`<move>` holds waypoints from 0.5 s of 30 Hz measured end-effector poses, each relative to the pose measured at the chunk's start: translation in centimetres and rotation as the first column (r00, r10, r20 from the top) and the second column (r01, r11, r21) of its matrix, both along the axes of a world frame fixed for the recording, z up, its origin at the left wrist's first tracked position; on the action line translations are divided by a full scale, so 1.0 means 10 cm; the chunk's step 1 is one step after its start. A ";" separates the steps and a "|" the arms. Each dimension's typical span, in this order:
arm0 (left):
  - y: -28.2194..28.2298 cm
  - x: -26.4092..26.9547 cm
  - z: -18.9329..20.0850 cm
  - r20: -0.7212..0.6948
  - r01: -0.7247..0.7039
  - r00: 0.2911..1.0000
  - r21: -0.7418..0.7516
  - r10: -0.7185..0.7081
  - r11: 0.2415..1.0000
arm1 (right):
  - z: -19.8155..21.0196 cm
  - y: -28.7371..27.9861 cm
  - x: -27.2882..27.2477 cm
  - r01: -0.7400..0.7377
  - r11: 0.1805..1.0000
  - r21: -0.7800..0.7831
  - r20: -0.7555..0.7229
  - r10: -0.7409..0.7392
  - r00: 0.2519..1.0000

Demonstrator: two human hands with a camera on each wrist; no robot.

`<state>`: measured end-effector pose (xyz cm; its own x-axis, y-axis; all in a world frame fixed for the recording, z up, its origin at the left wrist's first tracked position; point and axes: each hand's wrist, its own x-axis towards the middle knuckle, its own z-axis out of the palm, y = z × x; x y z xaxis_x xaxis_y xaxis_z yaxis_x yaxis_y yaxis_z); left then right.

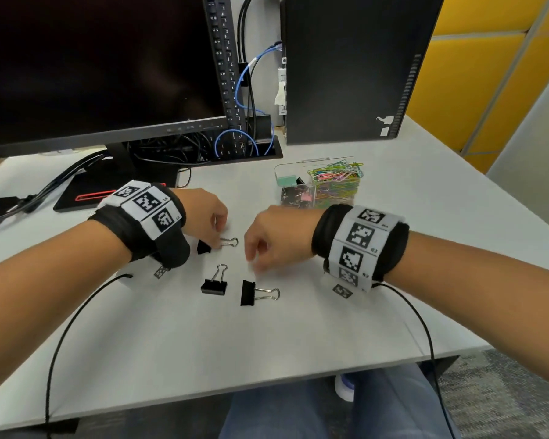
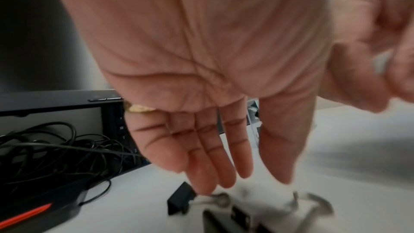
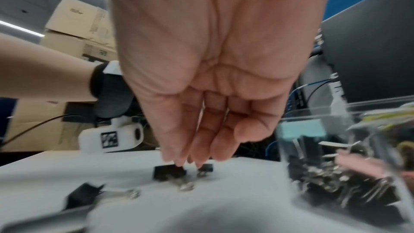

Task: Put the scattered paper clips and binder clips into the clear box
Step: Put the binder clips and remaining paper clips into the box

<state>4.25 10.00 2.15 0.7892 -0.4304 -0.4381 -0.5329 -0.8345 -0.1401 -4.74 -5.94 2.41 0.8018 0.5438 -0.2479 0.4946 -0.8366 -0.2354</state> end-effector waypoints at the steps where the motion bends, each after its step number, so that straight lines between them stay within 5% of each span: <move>1: 0.03 -0.01 -0.01 -0.020 -0.007 1.000 0.021 0.007 1.000 | -0.05 0.06 -0.04 -0.022 1.000 -0.008 -0.056 0.021 0.998; 11: 0.12 0.01 -0.07 -0.029 -0.037 0.999 0.000 0.037 0.999 | -0.14 0.18 -0.08 -0.033 0.999 -0.039 -0.076 0.030 0.997; 15: 0.10 0.03 -0.01 0.000 -0.041 0.999 -0.138 0.042 0.990 | -0.15 0.09 -0.05 0.025 0.999 -0.024 -0.056 -0.026 0.998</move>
